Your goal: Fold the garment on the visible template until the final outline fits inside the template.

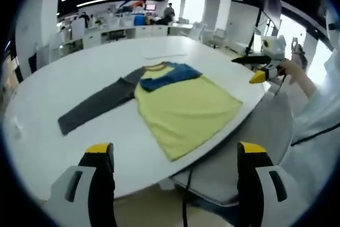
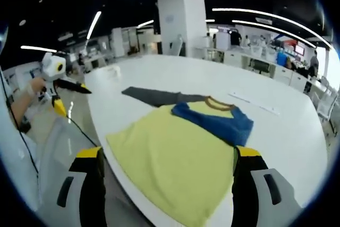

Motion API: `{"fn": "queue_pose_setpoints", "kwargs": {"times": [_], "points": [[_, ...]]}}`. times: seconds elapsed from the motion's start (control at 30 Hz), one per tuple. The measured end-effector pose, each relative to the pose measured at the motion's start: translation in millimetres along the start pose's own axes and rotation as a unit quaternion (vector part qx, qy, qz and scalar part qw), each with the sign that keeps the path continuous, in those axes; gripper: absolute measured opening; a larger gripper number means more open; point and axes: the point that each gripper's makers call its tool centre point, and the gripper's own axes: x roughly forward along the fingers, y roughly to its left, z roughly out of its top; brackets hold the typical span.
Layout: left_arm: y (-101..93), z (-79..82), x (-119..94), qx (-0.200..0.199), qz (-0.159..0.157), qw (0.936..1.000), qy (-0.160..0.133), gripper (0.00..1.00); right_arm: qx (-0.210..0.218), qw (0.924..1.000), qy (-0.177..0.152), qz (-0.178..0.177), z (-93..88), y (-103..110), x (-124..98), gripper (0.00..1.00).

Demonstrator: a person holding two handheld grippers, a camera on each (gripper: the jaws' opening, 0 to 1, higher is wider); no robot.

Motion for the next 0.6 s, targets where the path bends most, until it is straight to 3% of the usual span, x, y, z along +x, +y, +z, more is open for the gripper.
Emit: {"fn": "queue_pose_setpoints", "kwargs": {"times": [0.17, 0.6], "points": [[3.0, 8.9, -0.6, 0.004, -0.002, 0.9999, -0.012, 0.94, 0.000, 1.0000, 0.007, -0.004, -5.1, 5.1, -4.6, 1.00], [16.4, 11.3, 6.6, 0.004, -0.010, 0.9997, -0.021, 0.96, -0.004, 0.9998, 0.003, -0.021, 0.1, 6.0, -18.5, 1.00]]}}
